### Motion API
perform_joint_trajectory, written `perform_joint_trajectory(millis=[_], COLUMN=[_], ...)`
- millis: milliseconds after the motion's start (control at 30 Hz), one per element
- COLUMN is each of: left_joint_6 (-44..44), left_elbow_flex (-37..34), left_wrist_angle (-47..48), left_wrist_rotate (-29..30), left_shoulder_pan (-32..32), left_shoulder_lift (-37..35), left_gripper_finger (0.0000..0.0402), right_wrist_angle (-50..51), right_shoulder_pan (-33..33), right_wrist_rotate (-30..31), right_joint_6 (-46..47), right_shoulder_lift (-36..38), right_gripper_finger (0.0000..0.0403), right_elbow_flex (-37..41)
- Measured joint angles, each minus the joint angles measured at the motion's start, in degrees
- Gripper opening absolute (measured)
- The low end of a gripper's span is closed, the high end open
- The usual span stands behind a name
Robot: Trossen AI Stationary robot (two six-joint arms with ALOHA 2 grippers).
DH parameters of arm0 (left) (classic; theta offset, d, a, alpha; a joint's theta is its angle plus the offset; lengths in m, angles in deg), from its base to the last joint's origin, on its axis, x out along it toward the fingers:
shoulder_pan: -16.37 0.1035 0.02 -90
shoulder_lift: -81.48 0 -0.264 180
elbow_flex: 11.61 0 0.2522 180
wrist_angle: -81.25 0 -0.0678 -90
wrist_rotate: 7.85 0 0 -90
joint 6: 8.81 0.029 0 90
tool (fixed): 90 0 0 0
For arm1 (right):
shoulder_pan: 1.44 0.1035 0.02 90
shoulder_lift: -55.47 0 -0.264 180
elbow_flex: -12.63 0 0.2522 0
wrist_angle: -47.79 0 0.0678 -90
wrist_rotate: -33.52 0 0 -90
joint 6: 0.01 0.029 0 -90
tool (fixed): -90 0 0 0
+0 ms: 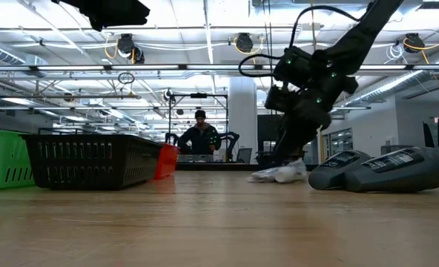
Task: Pick & Place Travel size toiletries
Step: Put the blue shave cream into the green bin
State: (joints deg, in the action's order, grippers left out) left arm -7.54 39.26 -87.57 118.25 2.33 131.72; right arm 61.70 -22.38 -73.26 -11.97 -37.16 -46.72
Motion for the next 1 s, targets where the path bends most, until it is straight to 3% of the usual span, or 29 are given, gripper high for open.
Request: perform_joint_trajectory(millis=[233,400,567,667,833,1000], left_joint_6=[0.0,0.0,-0.2,-0.3,-0.3,-0.3], left_elbow_flex=[0.0,0.0,0.0,0.0,0.0,0.0], left_wrist_angle=[0.8,0.9,1.1,1.1,1.1,1.1], left_wrist_rotate=[0.0,0.0,0.0,0.0,0.0,0.0], left_shoulder_pan=[0.0,0.0,0.1,0.1,0.1,0.1], left_shoulder_lift=[0.0,0.0,0.0,0.0,0.0,0.0], left_gripper_finger=[0.0161,0.0161,0.0161,0.0161,0.0161,0.0161], right_wrist_angle=[7.4,11.9,14.6,14.5,11.3,10.2], right_shoulder_pan=[0.2,0.8,1.3,2.0,2.4,2.4], right_wrist_rotate=[3.2,6.5,6.5,6.8,12.2,12.1], right_joint_6=[1.6,-2.8,-9.6,-11.5,-14.1,-15.3], right_shoulder_lift=[7.7,10.4,9.4,8.6,6.3,4.2], right_gripper_finger=[0.0197,0.0196,0.0196,0.0196,0.0196,0.0196], right_elbow_flex=[0.2,0.1,0.1,0.1,0.1,0.1])
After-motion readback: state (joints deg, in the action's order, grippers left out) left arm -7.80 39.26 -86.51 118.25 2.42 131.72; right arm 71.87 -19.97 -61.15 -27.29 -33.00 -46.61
